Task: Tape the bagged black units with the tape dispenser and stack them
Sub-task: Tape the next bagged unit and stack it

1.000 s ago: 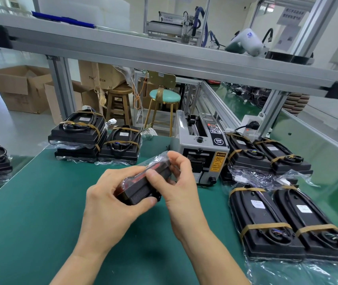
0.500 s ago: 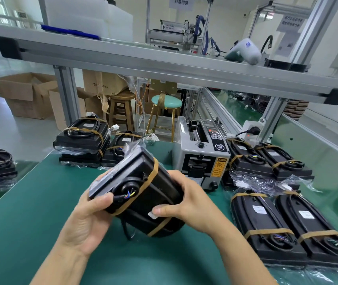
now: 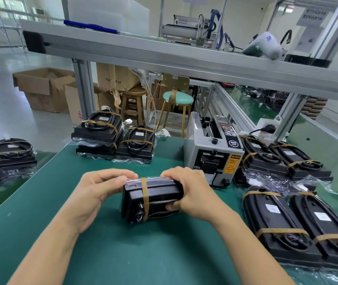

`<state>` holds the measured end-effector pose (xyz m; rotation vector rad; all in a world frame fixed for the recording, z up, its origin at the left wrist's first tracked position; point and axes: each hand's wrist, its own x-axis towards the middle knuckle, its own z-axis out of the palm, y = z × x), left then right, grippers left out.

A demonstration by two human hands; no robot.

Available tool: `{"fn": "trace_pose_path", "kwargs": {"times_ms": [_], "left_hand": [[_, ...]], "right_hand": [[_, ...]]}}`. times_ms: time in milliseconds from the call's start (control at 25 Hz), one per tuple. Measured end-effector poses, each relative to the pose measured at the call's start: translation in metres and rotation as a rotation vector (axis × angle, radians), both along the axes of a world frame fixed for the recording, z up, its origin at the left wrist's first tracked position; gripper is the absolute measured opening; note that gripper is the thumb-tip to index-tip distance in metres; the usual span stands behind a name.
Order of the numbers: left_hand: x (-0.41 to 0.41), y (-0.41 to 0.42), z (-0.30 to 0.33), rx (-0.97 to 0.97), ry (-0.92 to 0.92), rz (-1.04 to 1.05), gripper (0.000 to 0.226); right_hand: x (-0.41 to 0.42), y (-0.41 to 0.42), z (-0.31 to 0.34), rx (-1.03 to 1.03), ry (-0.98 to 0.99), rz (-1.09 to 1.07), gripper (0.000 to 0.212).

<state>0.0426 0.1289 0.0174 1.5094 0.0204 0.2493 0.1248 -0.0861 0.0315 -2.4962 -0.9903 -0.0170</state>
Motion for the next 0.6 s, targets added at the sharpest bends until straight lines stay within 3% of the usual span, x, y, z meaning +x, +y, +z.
{"fn": "trace_pose_path", "kwargs": {"times_ms": [240,400,440,520,600], "left_hand": [[0.009,-0.011,-0.007,-0.149,0.085,0.082,0.006],[-0.003,-0.02,-0.023,-0.125,-0.119,0.169,0.014],[-0.01,-0.021,-0.026,-0.111,-0.157,0.097,0.018],[-0.017,-0.023,-0.032,0.06,-0.152,-0.034,0.052],[-0.015,-0.026,-0.038,0.284,-0.1,0.068,0.077]], "right_hand": [[0.009,0.002,0.0,-0.005,-0.018,0.082,0.054],[0.013,-0.001,-0.005,0.037,0.03,0.057,0.056],[0.014,-0.001,-0.006,0.054,0.045,0.038,0.058],[0.014,0.001,-0.007,0.078,0.039,0.004,0.062],[0.009,0.003,-0.01,0.084,0.005,-0.019,0.071]]}}
